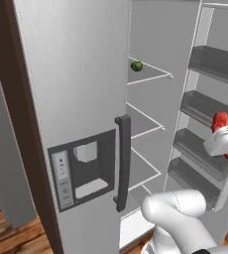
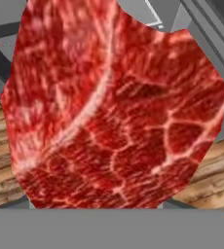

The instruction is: Transport the steak and avocado to the fridge. Place the steak on the rack containing meat and place the avocado on the rack containing the vegetable, ensuring meats and vegetables are on different racks.

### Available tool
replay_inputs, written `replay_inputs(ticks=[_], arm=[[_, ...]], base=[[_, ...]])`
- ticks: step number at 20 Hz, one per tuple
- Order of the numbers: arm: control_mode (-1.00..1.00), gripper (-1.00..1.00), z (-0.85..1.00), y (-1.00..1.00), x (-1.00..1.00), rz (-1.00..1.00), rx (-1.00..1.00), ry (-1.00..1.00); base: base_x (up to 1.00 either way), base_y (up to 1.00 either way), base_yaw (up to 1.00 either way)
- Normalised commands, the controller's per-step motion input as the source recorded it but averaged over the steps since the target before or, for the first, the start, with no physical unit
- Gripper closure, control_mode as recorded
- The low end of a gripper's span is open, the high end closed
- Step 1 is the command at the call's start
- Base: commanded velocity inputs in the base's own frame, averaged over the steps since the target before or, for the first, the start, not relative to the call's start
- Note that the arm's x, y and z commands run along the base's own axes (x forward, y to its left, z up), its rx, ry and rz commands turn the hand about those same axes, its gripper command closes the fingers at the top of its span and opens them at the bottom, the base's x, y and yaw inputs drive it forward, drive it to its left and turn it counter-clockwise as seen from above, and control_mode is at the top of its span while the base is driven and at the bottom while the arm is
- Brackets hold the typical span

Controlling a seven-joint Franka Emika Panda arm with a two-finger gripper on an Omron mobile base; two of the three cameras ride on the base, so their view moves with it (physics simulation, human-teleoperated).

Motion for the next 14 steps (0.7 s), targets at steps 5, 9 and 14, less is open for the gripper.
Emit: replay_inputs(ticks=[5,9,14], arm=[[1.0,1.0,0.0,0.0,0.0,0.0,0.0,0.0],[1.0,1.0,0.0,0.0,0.0,0.0,0.0,0.0],[1.0,1.0,0.0,0.0,0.0,0.0,0.0,0.0]], base=[[0.81,-0.13,-0.04],[1.0,0.19,-0.09],[0.97,-0.02,-0.05]])
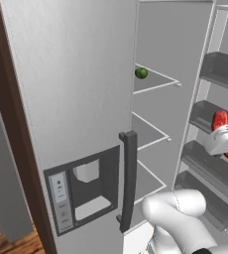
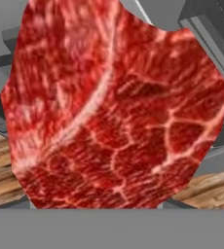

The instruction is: Transport the steak and avocado to the fridge. Place the steak on the rack containing meat and place the avocado on the rack containing the vegetable, ensuring meats and vegetables are on different racks.

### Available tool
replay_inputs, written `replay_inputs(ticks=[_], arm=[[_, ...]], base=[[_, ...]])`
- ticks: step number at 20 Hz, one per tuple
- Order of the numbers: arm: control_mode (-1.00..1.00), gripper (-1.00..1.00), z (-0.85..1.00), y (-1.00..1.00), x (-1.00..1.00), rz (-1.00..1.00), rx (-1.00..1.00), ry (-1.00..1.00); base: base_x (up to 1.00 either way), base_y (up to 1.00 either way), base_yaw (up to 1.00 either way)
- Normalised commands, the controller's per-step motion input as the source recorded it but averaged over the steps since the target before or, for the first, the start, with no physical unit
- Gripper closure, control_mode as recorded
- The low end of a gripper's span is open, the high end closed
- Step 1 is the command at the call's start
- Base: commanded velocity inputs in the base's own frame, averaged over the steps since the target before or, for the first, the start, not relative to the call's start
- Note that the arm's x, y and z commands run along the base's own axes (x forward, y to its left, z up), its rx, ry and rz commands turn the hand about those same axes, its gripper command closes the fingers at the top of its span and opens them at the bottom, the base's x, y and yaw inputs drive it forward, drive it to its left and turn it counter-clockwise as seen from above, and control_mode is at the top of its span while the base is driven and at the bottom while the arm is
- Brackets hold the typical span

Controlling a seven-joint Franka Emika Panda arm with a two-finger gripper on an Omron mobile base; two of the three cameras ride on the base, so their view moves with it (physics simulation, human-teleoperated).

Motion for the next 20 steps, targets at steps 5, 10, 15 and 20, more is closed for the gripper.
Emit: replay_inputs(ticks=[5,10,15,20], arm=[[1.0,1.0,0.0,0.0,0.0,0.0,0.0,0.0],[-1.0,1.0,-0.07,0.0,0.12,-0.02,0.0,0.0],[-1.0,1.0,-0.4,0.0,0.63,-0.04,-0.01,-0.04],[-1.0,1.0,-0.29,0.0,0.64,0.0,0.0,0.0]], base=[[0.84,0.0,-0.06],[0.53,0.0,-0.08],[0.0,0.0,0.0],[0.0,0.0,0.0]])
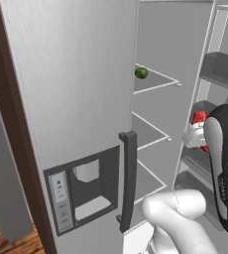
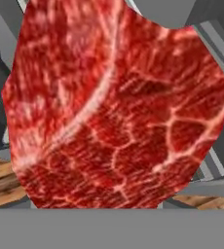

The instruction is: Transport the steak and avocado to the fridge. Place the steak on the rack containing meat and place the avocado on the rack containing the vegetable, ensuring meats and vegetables are on different racks.

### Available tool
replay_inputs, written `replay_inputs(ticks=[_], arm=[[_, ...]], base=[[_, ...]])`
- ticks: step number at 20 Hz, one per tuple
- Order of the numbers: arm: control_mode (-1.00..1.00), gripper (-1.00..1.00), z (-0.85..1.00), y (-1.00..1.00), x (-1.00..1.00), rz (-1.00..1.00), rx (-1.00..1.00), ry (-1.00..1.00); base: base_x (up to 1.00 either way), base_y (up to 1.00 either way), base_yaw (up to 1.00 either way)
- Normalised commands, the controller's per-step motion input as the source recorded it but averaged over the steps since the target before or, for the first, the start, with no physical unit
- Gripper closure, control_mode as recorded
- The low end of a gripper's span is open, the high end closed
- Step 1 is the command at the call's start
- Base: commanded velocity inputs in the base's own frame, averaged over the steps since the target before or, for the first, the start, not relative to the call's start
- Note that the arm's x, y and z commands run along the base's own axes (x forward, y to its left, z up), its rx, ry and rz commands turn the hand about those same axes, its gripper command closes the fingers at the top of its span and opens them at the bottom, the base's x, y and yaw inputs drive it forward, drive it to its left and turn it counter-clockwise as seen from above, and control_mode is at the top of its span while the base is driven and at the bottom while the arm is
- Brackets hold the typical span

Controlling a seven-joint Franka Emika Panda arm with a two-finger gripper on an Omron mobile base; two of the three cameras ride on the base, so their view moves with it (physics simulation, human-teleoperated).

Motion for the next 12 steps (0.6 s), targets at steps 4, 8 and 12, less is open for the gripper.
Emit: replay_inputs(ticks=[4,8,12], arm=[[-1.0,1.0,-0.17,0.0,0.63,0.0,0.0,0.03],[-1.0,1.0,-0.26,0.0,0.54,0.0,0.0,0.08],[-1.0,1.0,-0.38,0.0,0.56,0.0,0.0,0.07]], base=[[0.0,0.0,0.0],[0.0,0.0,0.0],[0.0,0.0,0.0]])
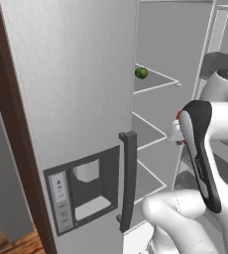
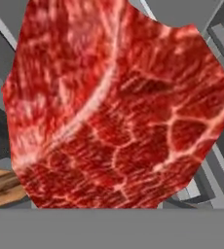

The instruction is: Transport the steak and avocado to the fridge. Place the steak on the rack containing meat and place the avocado on the rack containing the vegetable, ensuring meats and vegetables are on different racks.

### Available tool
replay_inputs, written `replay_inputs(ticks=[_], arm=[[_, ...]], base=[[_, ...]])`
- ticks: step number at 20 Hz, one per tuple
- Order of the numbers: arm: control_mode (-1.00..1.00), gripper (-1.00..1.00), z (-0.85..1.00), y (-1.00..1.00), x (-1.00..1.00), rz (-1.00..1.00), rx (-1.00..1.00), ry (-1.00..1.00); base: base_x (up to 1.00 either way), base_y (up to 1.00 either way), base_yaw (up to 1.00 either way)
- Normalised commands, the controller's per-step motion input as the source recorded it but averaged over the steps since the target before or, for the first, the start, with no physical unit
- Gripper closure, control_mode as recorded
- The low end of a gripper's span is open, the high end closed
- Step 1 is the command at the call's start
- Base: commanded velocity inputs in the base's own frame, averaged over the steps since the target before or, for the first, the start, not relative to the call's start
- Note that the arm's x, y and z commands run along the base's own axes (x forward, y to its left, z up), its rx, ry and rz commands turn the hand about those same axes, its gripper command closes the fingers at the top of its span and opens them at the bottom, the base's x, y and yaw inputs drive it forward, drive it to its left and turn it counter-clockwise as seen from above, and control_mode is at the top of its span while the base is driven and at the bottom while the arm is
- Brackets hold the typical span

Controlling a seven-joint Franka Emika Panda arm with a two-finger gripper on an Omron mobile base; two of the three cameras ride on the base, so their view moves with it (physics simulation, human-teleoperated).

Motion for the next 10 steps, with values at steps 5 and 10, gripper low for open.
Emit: replay_inputs(ticks=[5,10], arm=[[-1.0,1.0,-0.45,0.0,0.41,0.0,0.0,0.01],[-1.0,1.0,-0.37,-0.07,0.46,0.0,0.0,0.0]], base=[[0.0,0.0,0.0],[0.0,0.0,0.0]])
